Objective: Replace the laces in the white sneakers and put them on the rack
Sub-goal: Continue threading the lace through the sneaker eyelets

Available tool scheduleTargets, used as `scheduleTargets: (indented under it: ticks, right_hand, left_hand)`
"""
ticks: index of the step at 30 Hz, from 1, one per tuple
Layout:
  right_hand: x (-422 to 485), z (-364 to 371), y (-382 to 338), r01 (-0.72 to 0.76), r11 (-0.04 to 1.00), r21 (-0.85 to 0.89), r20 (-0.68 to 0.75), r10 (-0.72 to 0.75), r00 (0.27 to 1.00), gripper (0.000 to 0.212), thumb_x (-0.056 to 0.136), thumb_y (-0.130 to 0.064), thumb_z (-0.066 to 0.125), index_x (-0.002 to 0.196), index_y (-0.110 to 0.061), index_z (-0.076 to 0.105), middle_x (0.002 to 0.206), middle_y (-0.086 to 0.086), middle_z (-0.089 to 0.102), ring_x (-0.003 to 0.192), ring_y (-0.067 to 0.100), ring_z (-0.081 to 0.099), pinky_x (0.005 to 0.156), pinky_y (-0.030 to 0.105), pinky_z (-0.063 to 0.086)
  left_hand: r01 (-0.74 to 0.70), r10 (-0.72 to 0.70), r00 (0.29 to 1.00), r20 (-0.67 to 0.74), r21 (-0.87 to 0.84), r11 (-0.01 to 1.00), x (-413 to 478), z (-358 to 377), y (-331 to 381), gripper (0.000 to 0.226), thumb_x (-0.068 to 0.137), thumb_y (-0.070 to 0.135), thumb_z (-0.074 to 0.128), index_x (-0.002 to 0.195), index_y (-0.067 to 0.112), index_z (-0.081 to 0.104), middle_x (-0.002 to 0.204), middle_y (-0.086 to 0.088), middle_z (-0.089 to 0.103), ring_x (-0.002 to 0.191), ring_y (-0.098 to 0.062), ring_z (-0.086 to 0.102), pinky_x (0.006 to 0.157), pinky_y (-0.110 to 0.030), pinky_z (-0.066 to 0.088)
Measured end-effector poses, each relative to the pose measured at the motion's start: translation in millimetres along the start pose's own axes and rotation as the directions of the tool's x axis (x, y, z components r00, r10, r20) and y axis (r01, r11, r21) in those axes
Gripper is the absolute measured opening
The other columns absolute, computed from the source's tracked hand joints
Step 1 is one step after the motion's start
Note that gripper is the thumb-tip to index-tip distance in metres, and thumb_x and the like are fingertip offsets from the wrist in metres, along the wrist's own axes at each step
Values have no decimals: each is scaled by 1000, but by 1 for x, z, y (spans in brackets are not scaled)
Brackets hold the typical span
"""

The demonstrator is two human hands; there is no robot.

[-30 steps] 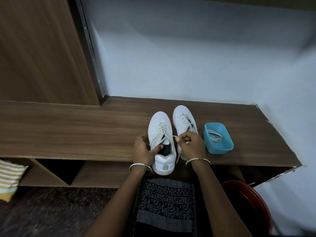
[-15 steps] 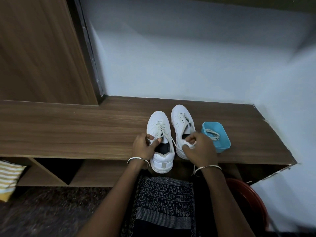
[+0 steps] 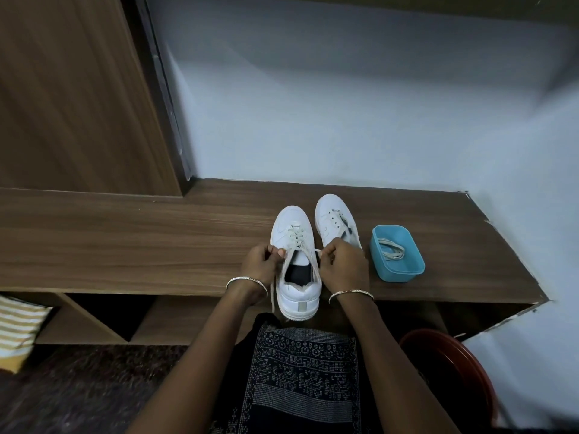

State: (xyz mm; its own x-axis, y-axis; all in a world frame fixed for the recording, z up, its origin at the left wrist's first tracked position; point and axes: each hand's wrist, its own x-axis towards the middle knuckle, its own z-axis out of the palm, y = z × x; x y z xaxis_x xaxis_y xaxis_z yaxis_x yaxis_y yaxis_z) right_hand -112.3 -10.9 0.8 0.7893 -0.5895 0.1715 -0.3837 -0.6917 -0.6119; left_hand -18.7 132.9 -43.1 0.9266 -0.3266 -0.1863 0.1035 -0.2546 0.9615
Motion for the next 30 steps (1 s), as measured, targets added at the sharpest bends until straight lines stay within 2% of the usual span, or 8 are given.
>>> scheduleTargets:
  ticks: [3,6,9,12,16,22,27,30]
  right_hand:
    - [-3,-9,9,-55,991,124,-101,67,993,13,84,-16,64,73,-11,57,68,4,65,69,28,64,65,38,51]
    - [-7,-14,12,-117,967,227,-116,146,982,15,80,-19,66,70,-14,57,62,0,63,59,25,66,63,43,56]
    - [-9,-15,10,-136,964,228,-115,166,979,18,73,-18,72,64,-14,57,56,-4,60,54,19,61,59,37,54]
    - [-9,-17,6,-128,977,171,-26,135,991,13,72,-14,72,71,-16,60,57,-8,61,62,18,64,65,32,54]
    - [-7,-17,1,-80,993,86,119,70,990,21,81,-15,71,101,-14,74,74,2,72,83,20,68,79,30,52]
    - [-9,-20,1,-76,996,44,99,72,993,13,90,-20,65,81,-14,73,84,4,74,86,26,69,77,37,55]
    - [-6,-1,12,-194,945,263,83,179,980,14,85,-25,52,73,-20,57,72,3,72,72,27,71,72,45,58]
    - [0,21,30,-239,889,391,49,240,970,12,81,-31,48,72,-25,54,64,-2,71,63,24,72,67,49,60]
  left_hand:
    - [36,-36,999,3,-94,995,0,-2,5,22,99,12,55,77,14,55,74,1,66,68,-15,55,73,-32,45]
    - [64,-60,998,31,-145,987,1,-2,12,16,102,11,50,85,10,51,77,-2,69,67,-15,58,66,-29,45]
    - [82,-76,996,43,-167,983,2,-3,16,16,102,10,48,86,10,49,77,-6,68,69,-19,59,75,-36,47]
    - [84,-76,995,64,-130,988,1,-4,20,21,102,9,47,81,12,46,79,-8,68,72,-22,61,77,-36,46]
    - [59,-53,995,84,-72,996,-2,-7,27,23,102,8,47,79,11,46,78,-8,68,69,-18,63,74,-31,49]
    - [55,-53,994,95,-13,998,-5,-9,31,22,103,9,46,81,9,47,77,-7,69,65,-16,65,61,-22,48]
    - [147,-136,987,92,-136,980,-9,-7,39,20,105,5,38,86,5,44,71,-12,65,44,-7,63,46,-16,48]
    - [177,-163,982,91,-164,971,-8,-8,38,20,105,6,38,87,5,45,60,-6,68,45,-9,64,49,-20,50]
